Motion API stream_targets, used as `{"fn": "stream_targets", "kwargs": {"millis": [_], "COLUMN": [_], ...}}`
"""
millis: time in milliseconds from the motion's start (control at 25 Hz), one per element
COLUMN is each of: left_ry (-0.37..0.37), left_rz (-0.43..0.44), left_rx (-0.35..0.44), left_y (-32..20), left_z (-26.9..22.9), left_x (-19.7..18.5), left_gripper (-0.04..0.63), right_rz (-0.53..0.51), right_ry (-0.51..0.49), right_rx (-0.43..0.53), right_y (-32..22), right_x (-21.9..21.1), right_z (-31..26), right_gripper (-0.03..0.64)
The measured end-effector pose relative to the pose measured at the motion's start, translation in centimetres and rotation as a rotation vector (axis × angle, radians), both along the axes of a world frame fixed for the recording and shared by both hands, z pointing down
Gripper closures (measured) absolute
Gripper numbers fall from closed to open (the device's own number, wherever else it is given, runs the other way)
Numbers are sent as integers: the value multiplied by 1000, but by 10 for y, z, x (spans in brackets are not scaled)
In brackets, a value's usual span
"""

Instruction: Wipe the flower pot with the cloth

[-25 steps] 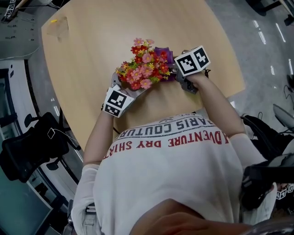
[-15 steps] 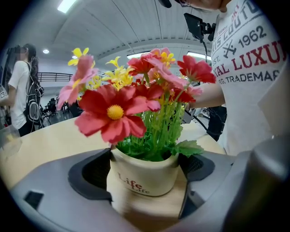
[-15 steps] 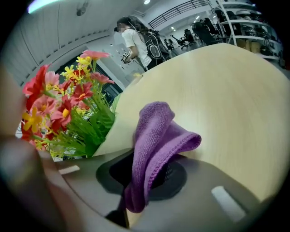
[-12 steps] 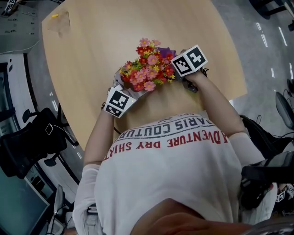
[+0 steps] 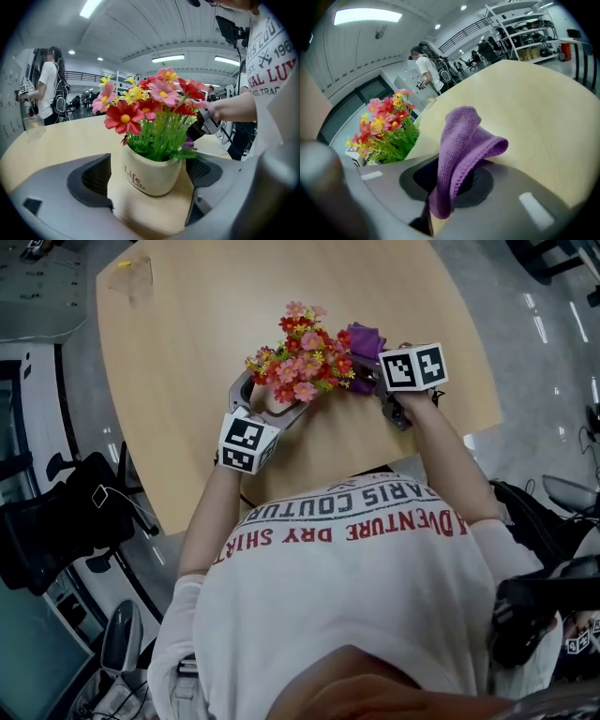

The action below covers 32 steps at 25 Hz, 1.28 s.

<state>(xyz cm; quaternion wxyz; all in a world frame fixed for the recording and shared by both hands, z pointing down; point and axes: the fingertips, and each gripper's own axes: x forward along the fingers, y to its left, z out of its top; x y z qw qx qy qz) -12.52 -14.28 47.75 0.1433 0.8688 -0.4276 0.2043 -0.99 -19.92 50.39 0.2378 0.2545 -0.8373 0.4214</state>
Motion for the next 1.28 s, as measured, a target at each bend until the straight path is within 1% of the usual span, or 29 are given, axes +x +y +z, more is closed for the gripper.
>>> {"fn": "stream_targets", "kwargs": {"millis": [160,320,440,520,640,680,760,920,1000,1040,1160,1280], "left_ry": [-13,-29,-29,-20,13,13,-10,-43,-54,-55,-54,-55], "left_rz": [-154,-316,-417,-472,-525,-541,-573,-605,-604,-600,-563,-481], "left_rx": [-48,-38,-31,-33,-43,-44,-49,-41,-29,-24,-20,-19], "left_y": [7,3,2,3,-1,-3,-6,-10,-12,-11,-7,-4], "left_z": [14,21,19,17,16,17,23,27,25,25,27,30], "left_x": [7,9,12,16,25,27,29,24,22,21,23,25], "left_gripper": [109,109,109,109,109,109,110,110,140,141,143,144], "right_rz": [62,91,116,129,147,153,168,184,185,184,180,164], "right_ry": [-33,-64,-82,-95,-125,-134,-141,-146,-158,-166,-160,-170], "right_rx": [19,40,54,62,68,69,72,85,85,84,80,60], "right_y": [8,19,32,44,57,59,60,58,57,58,62,66], "right_x": [18,27,35,41,49,52,59,65,62,62,63,57], "right_z": [-2,-3,-8,-13,-21,-22,-23,-26,-29,-30,-24,-18], "right_gripper": [572,572,572,572,572,572,572,572,572,572,572,572]}}
